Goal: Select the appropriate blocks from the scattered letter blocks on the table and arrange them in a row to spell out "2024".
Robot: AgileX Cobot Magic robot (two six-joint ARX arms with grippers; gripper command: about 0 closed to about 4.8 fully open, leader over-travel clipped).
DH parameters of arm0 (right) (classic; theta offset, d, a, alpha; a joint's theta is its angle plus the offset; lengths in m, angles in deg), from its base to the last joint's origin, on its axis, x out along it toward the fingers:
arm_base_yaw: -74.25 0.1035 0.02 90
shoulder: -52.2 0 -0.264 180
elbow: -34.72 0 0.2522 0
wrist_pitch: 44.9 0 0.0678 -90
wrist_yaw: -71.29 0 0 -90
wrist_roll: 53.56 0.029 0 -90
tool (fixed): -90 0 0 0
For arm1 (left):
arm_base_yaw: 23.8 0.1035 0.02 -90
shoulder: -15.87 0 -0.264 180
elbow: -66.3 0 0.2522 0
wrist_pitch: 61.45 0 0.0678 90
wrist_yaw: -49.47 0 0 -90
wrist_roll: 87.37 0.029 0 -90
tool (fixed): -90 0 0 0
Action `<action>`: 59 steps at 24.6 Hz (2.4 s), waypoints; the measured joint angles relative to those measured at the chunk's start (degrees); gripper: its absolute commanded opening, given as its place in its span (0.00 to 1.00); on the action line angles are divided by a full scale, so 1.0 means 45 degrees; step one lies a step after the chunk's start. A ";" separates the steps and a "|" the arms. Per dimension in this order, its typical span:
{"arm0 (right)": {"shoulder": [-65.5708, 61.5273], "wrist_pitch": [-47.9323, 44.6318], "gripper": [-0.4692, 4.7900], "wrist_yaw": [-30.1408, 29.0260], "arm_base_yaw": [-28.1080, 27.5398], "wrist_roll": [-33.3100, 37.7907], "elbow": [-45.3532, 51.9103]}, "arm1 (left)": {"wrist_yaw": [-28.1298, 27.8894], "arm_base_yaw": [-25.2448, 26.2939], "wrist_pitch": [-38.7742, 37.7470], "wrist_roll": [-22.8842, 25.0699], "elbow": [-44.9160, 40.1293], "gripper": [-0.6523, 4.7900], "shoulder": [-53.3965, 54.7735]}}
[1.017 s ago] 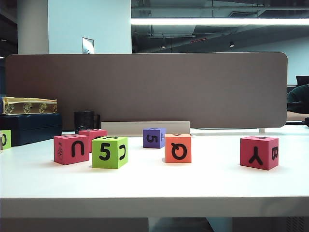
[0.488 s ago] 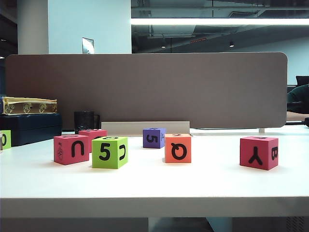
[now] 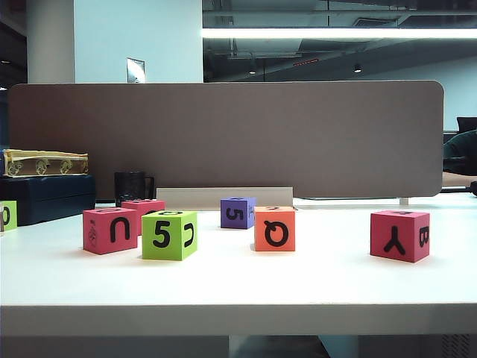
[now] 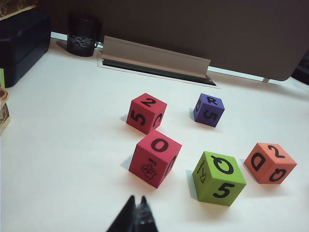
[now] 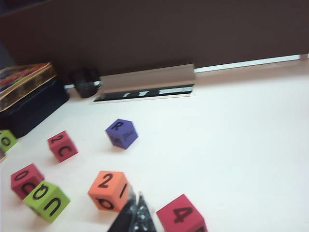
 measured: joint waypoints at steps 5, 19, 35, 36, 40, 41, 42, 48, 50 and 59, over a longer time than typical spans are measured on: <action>-0.1885 0.1039 0.08 -0.0034 0.1190 -0.0641 -0.1734 | 0.0005 0.0000 0.0000 0.0000 0.0000 0.11 0.0000; -0.5620 0.1841 0.08 0.0457 0.4226 -0.1637 -0.4158 | 0.0005 0.0000 -0.0189 0.0000 0.0000 0.11 0.0000; -0.6309 0.2827 0.08 0.0661 0.4483 -0.2268 -0.5217 | 0.0000 0.0000 -0.0272 0.0000 0.1792 0.11 0.1632; -0.6309 0.2827 0.08 0.0661 0.4483 -0.2273 -0.5217 | 0.0000 0.0000 -0.0306 0.0000 0.1982 0.11 0.1987; -0.6309 0.2832 0.08 0.0646 0.4488 -0.2293 -0.5217 | 0.0005 0.0000 -0.0267 0.0063 0.2963 0.11 0.3478; -0.6309 0.2832 0.08 0.0646 0.4488 -0.2293 -0.5217 | 0.0005 0.0000 -0.0272 0.0063 0.3143 0.11 0.3803; -0.6309 0.2832 0.08 0.0646 0.4488 -0.2293 -0.5217 | 0.0010 0.0000 -0.0282 0.0063 0.3444 0.11 0.4396; -0.6309 0.2841 0.08 0.0646 0.4488 -0.2312 -0.5217 | 0.0544 0.0000 -0.0282 0.0520 0.5425 0.11 0.7621; -0.6309 0.2846 0.08 0.0646 0.4483 -0.2336 -0.5217 | 0.0563 0.0000 -0.0316 0.0894 0.6115 0.11 0.8646; -0.6309 0.2953 0.08 0.0656 0.4488 -0.2399 -0.5217 | 0.0709 -0.0005 -0.0189 0.1792 0.9034 0.11 1.3046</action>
